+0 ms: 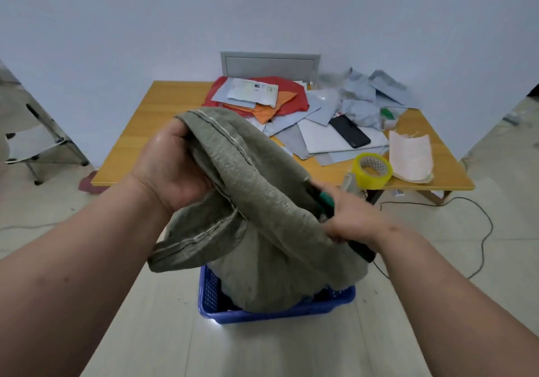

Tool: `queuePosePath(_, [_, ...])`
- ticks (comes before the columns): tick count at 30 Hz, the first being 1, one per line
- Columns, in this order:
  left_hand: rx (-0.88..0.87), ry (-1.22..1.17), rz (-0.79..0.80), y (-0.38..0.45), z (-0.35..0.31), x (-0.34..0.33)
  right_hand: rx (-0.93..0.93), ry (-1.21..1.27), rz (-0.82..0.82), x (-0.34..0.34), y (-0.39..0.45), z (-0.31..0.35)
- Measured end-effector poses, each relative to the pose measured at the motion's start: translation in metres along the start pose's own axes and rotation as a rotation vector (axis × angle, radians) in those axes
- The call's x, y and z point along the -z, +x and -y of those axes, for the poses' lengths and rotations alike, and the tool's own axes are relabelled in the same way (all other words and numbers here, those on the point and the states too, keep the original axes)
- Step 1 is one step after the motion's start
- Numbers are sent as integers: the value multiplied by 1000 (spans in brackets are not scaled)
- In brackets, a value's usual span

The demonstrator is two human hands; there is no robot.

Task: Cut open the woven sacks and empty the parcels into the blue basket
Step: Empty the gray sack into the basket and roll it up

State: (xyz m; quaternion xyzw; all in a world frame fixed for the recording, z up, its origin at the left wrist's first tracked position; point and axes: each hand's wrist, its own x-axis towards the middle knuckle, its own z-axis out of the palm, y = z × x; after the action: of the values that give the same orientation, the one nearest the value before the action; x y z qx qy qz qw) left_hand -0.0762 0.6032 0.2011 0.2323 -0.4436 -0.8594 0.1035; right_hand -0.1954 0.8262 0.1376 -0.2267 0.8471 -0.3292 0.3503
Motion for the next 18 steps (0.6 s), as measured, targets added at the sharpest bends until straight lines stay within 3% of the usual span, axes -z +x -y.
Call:
queuePosePath(3, [-43,-12,34,-5,-7,-4,-80,-93,89,-30,5,-20])
queuePosePath(6, [-40,30,23,-8,-8,3,-159,-20,134,-50,4,-43])
queuePosePath(8, [-52,148,-68,-8,-8,9,-181,-81,36,-42,4,-49])
queuePosePath(11, [-116,695,-260,-10,-9,38,-192,-95,-466,-6,5,-46])
queuePosePath(14, [115,1289,-109,-14,1,73,-109,109,-876,35,3,-28])
queuePosePath(16, [318,1698,-26,-8,18,96,44,103,-986,41,6,-16])
queuePosePath(18, [399,2138,7,-1,34,115,82,45,-915,29,12,-12])
